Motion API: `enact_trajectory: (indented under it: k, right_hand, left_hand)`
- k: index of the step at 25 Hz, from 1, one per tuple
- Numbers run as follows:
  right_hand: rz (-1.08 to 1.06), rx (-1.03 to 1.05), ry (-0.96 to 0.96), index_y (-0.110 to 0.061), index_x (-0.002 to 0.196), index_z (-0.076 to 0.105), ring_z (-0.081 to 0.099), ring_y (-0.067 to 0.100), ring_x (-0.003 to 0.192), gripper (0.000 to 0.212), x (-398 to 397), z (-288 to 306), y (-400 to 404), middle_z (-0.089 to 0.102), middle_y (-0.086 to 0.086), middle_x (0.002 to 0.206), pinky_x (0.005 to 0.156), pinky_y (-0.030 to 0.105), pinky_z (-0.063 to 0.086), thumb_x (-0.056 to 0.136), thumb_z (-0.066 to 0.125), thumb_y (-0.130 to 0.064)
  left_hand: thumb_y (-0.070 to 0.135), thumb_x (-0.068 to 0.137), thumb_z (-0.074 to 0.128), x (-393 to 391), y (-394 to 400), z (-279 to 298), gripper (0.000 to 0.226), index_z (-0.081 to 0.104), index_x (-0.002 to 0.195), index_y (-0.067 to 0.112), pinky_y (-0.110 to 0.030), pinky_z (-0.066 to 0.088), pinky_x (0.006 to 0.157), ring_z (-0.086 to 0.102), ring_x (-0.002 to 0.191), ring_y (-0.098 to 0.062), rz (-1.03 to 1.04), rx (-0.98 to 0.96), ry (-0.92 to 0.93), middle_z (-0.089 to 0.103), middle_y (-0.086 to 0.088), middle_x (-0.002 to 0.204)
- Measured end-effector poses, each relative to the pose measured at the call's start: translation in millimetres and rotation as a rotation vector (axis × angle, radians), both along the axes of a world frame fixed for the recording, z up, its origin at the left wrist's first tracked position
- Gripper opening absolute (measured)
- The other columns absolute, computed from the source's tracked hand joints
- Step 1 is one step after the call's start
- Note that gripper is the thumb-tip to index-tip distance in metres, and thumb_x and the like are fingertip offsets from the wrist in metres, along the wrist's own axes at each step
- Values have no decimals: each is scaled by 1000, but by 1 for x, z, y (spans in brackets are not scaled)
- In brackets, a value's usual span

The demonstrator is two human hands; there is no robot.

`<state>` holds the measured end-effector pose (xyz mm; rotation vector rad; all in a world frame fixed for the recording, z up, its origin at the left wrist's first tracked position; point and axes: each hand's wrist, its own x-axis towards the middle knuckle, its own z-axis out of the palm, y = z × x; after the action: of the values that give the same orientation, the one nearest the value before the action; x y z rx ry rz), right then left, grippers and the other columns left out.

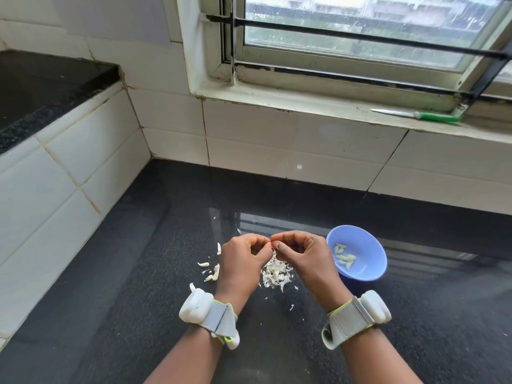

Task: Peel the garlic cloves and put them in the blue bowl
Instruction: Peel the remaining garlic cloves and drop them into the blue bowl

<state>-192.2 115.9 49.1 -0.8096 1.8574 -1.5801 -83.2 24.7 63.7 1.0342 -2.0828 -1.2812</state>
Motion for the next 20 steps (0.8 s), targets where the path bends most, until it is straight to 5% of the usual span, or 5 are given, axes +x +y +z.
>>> enact_trajectory:
  k: [11, 20]
  right_hand:
    - [-51, -80, -135, -14, 92, 73, 71, 17, 74, 13, 3, 0, 0, 75, 9, 81, 68, 27, 56, 83, 73, -5]
    - [-61, -146, -377, -3, 95, 71, 72, 27, 86, 17, 9, -2, -3, 74, 18, 89, 77, 34, 59, 79, 72, -10]
  left_hand:
    - [21, 80, 73, -1, 0, -4, 7, 74, 75, 17, -16, 48, 54, 58, 53, 2, 43, 38, 50, 68, 8, 61]
    - [24, 83, 69, 0, 6, -5, 7, 70, 79, 18, -21, 45, 61, 56, 66, -6, 35, -252, 6, 64, 7, 76]
